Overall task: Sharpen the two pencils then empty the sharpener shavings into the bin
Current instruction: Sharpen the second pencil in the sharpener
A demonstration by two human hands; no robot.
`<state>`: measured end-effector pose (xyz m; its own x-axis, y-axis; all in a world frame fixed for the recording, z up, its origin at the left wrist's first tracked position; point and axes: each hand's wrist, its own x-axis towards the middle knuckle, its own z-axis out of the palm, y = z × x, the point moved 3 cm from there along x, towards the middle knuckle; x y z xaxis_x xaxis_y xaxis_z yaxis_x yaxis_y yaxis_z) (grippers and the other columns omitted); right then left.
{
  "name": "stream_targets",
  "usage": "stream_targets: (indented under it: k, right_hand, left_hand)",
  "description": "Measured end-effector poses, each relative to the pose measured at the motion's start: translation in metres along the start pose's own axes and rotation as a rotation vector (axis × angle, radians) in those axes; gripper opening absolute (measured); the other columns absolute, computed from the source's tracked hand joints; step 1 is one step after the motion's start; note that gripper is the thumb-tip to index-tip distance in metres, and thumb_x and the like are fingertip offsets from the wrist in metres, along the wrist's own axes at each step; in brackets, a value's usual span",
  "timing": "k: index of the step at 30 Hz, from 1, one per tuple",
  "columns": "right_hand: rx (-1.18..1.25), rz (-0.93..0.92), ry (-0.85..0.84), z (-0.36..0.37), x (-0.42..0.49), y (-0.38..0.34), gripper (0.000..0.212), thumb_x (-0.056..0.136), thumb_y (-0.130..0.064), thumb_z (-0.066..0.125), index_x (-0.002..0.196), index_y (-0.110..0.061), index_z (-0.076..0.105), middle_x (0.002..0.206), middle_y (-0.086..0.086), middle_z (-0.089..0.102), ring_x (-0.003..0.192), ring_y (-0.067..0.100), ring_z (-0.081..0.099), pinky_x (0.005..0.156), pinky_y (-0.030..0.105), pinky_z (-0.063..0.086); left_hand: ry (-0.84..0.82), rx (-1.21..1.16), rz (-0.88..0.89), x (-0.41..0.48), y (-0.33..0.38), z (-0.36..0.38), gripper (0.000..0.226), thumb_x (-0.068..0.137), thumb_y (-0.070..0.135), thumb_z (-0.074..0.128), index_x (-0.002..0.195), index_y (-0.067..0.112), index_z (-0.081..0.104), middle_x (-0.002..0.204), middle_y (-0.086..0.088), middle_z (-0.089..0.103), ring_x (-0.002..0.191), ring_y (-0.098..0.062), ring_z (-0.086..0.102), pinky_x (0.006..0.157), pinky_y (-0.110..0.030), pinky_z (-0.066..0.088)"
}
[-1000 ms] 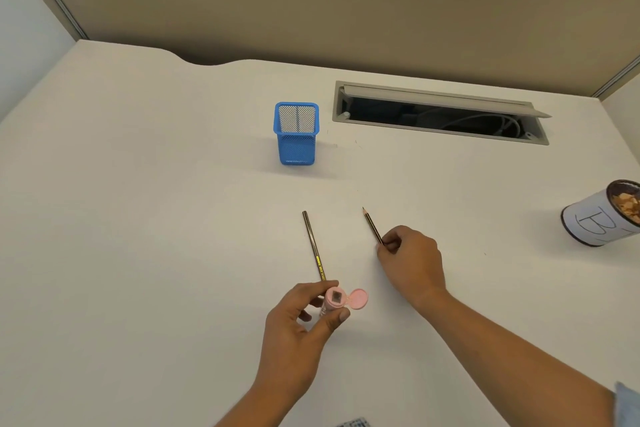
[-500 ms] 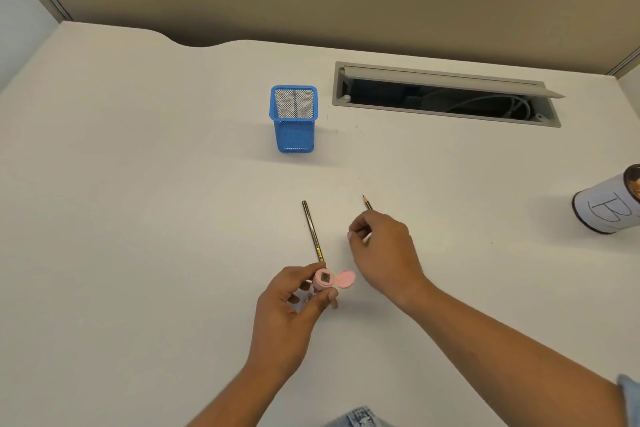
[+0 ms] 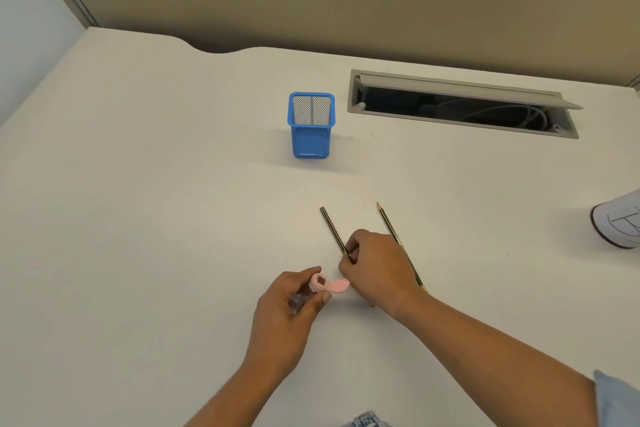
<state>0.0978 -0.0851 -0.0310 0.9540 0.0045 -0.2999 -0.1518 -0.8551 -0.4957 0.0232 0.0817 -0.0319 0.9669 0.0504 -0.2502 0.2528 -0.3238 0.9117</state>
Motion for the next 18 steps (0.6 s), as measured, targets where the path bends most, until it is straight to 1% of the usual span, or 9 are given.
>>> stream_targets:
  k: [2,4,7,10,11,13,15,16,18]
  right_hand:
    - [0.099,0.046,0.030,-0.008,-0.003,0.003,0.015,0.078,-0.026,0.064,0.091,-0.022,0.069,0.075,-0.009,0.071,0.079,0.017,0.066,0.072,0.032,0.055]
    - [0.191,0.065,0.071,-0.022,-0.004,0.005,0.016,0.077,-0.024,0.066,0.092,-0.024,0.073,0.069,-0.011,0.069,0.073,0.012,0.065,0.070,0.029,0.053]
    - [0.317,0.022,0.116,-0.051,-0.014,0.007,0.020,0.081,-0.014,0.067,0.095,-0.023,0.077,0.079,-0.011,0.067,0.070,0.009,0.062,0.065,0.020,0.046]
    - [0.390,-0.116,0.145,-0.088,-0.042,0.010,0.025,0.088,-0.009,0.066,0.095,-0.030,0.076,0.089,-0.010,0.063,0.070,0.005,0.060,0.063,0.009,0.040]
    - [0.395,-0.170,0.142,-0.099,-0.053,0.011,0.027,0.090,-0.010,0.065,0.095,-0.035,0.074,0.091,-0.010,0.062,0.070,0.006,0.059,0.062,0.009,0.041]
    - [0.335,-0.265,0.133,-0.119,-0.079,0.016,0.027,0.094,-0.018,0.062,0.098,-0.043,0.070,0.099,-0.012,0.062,0.077,0.010,0.061,0.064,0.011,0.042]
    - [0.215,-0.313,0.131,-0.131,-0.103,0.022,0.021,0.097,-0.029,0.058,0.102,-0.047,0.069,0.103,-0.014,0.062,0.086,0.012,0.062,0.068,0.014,0.043]
    - [0.137,-0.321,0.139,-0.135,-0.113,0.026,0.018,0.098,-0.037,0.055,0.103,-0.048,0.068,0.103,-0.017,0.063,0.086,0.012,0.061,0.069,0.017,0.042]
    - [0.003,-0.328,0.182,-0.140,-0.128,0.034,0.019,0.099,-0.046,0.050,0.106,-0.050,0.068,0.097,-0.024,0.062,0.081,0.008,0.060,0.072,0.028,0.041]
  left_hand:
    - [-0.020,-0.016,0.022,-0.001,0.005,-0.001,0.029,0.088,0.022,0.073,0.107,0.043,0.066,0.099,0.025,0.066,0.095,0.002,0.061,0.076,-0.007,0.044]
    - [-0.047,-0.013,0.069,-0.001,0.013,-0.003,0.029,0.090,0.022,0.071,0.110,0.042,0.065,0.102,0.023,0.065,0.099,0.001,0.061,0.079,-0.005,0.042]
    - [-0.116,-0.012,0.137,-0.004,0.029,-0.007,0.031,0.091,0.020,0.070,0.115,0.039,0.066,0.102,0.021,0.064,0.095,-0.002,0.061,0.077,-0.006,0.043]
    - [-0.168,-0.018,0.192,-0.007,0.045,-0.013,0.035,0.090,0.018,0.072,0.117,0.040,0.066,0.102,0.019,0.064,0.092,-0.003,0.061,0.076,-0.007,0.044]
    - [-0.181,-0.026,0.199,-0.006,0.050,-0.015,0.036,0.088,0.022,0.073,0.118,0.041,0.066,0.102,0.019,0.066,0.090,-0.004,0.062,0.076,-0.007,0.044]
    - [-0.180,-0.029,0.221,-0.009,0.061,-0.020,0.035,0.085,0.029,0.074,0.116,0.043,0.065,0.102,0.019,0.069,0.084,-0.007,0.062,0.074,-0.008,0.045]
    - [-0.161,-0.024,0.259,-0.012,0.071,-0.023,0.030,0.085,0.027,0.077,0.110,0.041,0.067,0.100,0.018,0.071,0.082,-0.009,0.062,0.071,-0.009,0.046]
    - [-0.159,-0.030,0.279,-0.014,0.076,-0.024,0.028,0.084,0.025,0.078,0.106,0.039,0.068,0.099,0.017,0.071,0.080,-0.010,0.062,0.069,-0.008,0.046]
    - [-0.165,-0.050,0.321,-0.019,0.086,-0.025,0.025,0.082,0.024,0.077,0.101,0.037,0.068,0.097,0.016,0.072,0.077,-0.009,0.062,0.067,-0.008,0.045]
